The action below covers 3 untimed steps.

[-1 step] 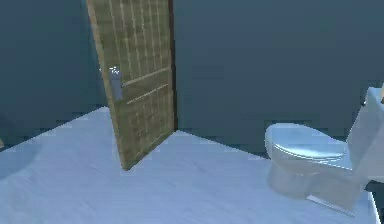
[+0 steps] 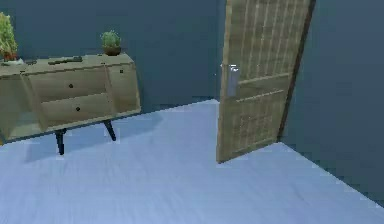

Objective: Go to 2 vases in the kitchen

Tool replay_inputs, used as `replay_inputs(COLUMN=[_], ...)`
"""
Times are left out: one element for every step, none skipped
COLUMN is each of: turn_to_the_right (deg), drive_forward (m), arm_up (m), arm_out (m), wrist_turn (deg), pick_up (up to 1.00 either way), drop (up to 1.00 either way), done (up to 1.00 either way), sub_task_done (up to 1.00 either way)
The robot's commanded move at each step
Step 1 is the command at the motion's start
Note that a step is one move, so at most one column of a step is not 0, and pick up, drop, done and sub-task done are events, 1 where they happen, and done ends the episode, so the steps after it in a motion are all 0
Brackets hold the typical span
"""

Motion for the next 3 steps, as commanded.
replay_inputs(turn_to_the_right=[0.0,0.0,-27.0], drive_forward=[1.00,0.65,0.00], arm_up=[0.00,0.00,0.00], arm_out=[0.00,0.00,0.00], wrist_turn=[0.0,0.0,0.0], pick_up=[0.00,0.00,0.00], drop=[0.00,0.00,0.00], done=[0.00,0.00,0.00], sub_task_done=[0.00,0.00,0.00])
